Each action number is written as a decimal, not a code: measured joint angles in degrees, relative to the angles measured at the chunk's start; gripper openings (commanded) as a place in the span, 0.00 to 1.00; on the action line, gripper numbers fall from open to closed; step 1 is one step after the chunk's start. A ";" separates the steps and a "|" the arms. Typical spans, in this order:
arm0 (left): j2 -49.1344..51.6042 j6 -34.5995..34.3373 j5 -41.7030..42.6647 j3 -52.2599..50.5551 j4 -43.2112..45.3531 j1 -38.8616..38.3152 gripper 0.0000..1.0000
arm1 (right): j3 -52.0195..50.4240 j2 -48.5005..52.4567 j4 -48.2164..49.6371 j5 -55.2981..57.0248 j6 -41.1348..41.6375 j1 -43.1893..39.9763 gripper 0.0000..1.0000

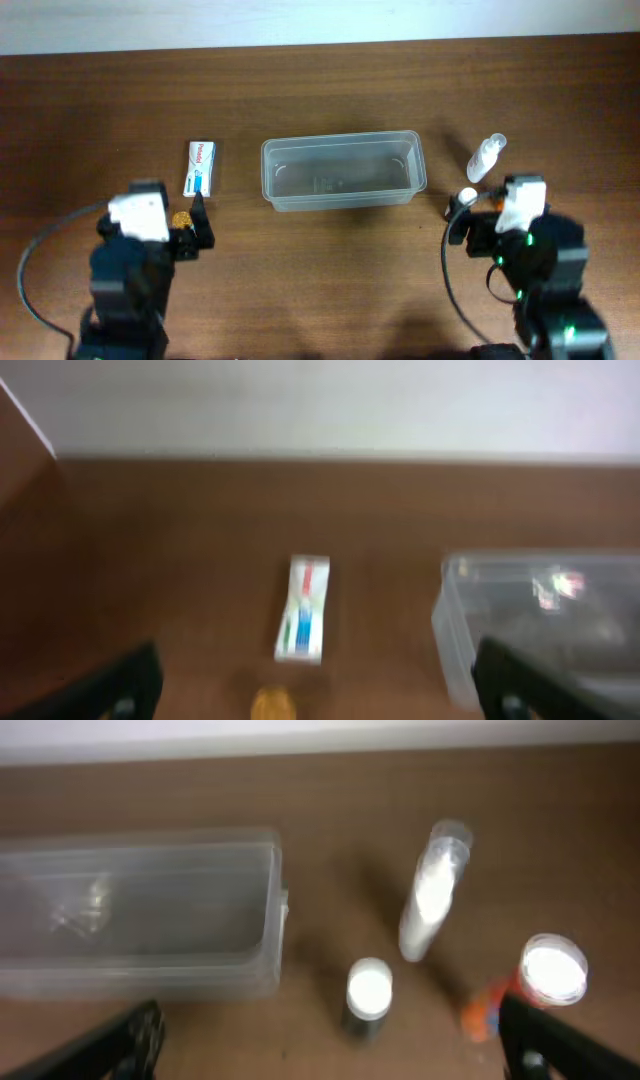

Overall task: Pack container
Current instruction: 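Move right gripper to the black-capped bottle and grasp it, then lift the black-capped bottle and lower it into the container's right end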

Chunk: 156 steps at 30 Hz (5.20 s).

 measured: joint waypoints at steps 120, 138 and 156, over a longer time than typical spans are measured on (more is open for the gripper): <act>43.01 0.28 10.69 29.38 -28.74 0.00 0.99 | 51.95 54.66 -29.07 -0.72 -0.63 9.27 0.16; 43.01 0.28 10.71 29.38 -28.74 0.00 0.99 | 51.93 73.55 -23.47 -1.16 -0.68 11.41 0.16; 43.01 0.28 10.71 29.38 -28.74 0.00 0.99 | 51.93 74.03 -22.86 -1.42 -0.87 11.47 0.44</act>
